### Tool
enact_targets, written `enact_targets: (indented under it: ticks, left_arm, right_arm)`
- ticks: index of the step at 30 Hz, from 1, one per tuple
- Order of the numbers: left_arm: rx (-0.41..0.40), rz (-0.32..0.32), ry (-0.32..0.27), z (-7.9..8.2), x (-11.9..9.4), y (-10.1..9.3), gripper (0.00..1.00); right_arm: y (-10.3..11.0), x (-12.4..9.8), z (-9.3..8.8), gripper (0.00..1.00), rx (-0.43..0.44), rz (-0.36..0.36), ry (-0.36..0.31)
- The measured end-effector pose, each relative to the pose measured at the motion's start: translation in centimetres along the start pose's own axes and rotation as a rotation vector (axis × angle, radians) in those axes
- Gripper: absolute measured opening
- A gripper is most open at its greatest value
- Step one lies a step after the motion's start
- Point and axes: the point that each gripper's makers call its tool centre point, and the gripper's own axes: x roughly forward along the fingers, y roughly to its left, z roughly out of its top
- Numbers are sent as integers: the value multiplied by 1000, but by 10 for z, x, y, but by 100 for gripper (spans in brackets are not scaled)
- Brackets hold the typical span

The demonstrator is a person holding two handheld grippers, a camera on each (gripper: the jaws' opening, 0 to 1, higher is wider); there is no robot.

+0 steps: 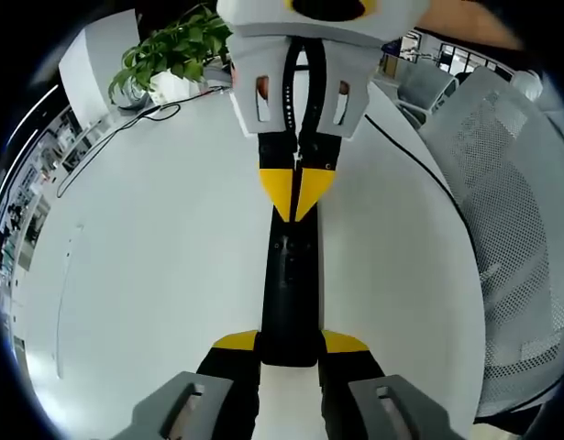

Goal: Press the specified remote control buttons in sequence, fully releasing each button before pressing the next.

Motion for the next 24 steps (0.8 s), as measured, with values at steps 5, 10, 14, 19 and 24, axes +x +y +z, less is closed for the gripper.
enact_targets:
  ticks: [5, 10, 14, 19, 24]
  left_arm:
    - [1, -2, 0, 0, 0, 0, 23]
    - [-1, -2, -3, 0, 0, 0, 23]
    - [-4, -2, -6, 0, 0, 0, 23]
    - [-5, 0, -4, 0, 0, 0, 23]
    - [-6, 4, -2, 0, 0, 0, 23]
  right_arm:
    - [0, 2, 0, 0, -5, 5, 22]
    - [0, 2, -1, 0, -4, 11, 31]
    - [0, 2, -1, 0, 7, 11, 25]
    - [0, 1, -1, 0, 9, 11, 32]
    - [-1, 0, -2, 0, -16, 15, 3]
